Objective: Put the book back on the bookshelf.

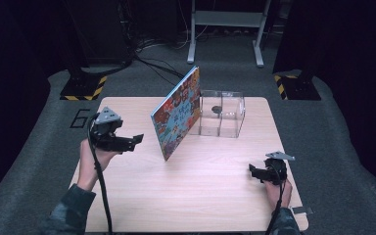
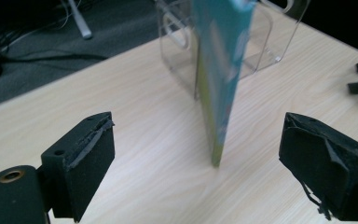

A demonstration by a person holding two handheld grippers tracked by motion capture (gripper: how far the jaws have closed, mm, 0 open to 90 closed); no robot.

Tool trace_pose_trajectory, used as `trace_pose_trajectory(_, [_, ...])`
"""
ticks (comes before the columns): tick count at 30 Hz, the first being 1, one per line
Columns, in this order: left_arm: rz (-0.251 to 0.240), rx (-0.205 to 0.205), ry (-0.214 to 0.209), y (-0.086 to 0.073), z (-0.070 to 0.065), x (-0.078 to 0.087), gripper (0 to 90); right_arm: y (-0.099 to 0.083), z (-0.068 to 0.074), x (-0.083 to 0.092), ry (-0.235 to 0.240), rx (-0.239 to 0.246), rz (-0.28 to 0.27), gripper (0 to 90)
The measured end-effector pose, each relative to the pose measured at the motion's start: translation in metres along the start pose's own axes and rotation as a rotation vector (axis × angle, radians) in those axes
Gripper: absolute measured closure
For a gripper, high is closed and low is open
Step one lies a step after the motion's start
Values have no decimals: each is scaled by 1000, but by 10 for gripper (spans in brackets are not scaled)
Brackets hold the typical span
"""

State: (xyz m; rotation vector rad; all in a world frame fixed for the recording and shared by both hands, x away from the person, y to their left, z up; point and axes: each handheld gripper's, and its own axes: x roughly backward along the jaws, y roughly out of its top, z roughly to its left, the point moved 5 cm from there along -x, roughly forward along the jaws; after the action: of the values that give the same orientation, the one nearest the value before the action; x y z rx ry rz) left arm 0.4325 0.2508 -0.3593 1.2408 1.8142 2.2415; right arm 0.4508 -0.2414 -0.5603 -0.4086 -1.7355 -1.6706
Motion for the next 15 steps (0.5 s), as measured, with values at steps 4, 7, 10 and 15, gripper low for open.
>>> trace_pose_trajectory(4, [16,43,30,-29,14,2,97,0,1,0,1,-4,0,137])
trace_pose_trajectory(7, [29,82,43,-50,22,4,90,0,0,0,-3,4,0,137])
trace_pose_trajectory(10, [55,101,50,-69,27,3,83,0,0,0,-4,6,2,137])
trace_pose_trajectory(15, [87,135,77,-103,36,-3,65,0,0,0,-3,6,1,137])
